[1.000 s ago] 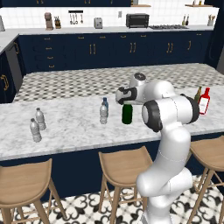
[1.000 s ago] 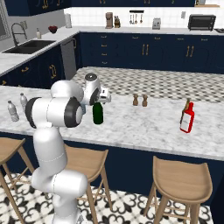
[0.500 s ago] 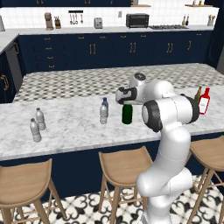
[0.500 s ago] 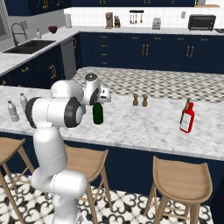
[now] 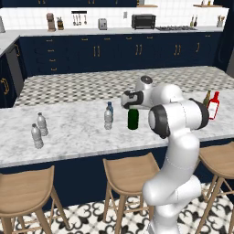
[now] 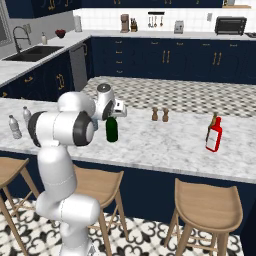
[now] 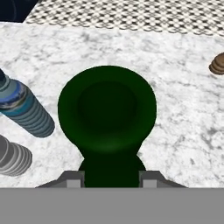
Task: Move the plastic bottles in the middle to the plastics group, and the glass bottles in the middle to the glass group.
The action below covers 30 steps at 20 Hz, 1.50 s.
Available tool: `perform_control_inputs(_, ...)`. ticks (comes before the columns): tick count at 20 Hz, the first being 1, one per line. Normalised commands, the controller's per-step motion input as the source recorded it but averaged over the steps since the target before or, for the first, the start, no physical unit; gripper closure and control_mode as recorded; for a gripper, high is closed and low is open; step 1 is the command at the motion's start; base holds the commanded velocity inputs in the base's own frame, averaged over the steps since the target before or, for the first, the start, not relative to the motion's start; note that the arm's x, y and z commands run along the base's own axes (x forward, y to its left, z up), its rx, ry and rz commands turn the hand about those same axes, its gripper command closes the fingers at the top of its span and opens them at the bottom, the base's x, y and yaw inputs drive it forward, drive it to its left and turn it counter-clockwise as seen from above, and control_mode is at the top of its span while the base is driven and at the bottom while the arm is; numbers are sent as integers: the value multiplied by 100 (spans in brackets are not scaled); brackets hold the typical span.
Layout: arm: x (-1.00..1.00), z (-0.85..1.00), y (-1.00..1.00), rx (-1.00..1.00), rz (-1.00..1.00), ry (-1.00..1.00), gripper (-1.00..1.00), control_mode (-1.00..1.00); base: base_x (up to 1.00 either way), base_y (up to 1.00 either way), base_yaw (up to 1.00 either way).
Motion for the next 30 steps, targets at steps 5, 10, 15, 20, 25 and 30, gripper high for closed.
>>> perform_control_inputs(5, -44, 35, -1, 0, -2, -8, 100, -100, 0, 0, 0)
perform_control_inputs(10, -84, 58, -25, 0, -6, -1, 100, -100, 0, 0, 0)
perform_control_inputs(15, -58, 39, -52, 0, -8, -1, 100, -100, 0, 0, 0)
perform_control_inputs(20, -21, 31, -66, 0, -12, 0, 100, -100, 0, 0, 0)
perform_control_inputs(25, 0, 33, -73, 0, -15, 0, 100, -100, 0, 0, 0)
perform_control_inputs(30, 0, 23, -74, 0, -16, 0, 100, -100, 0, 0, 0)
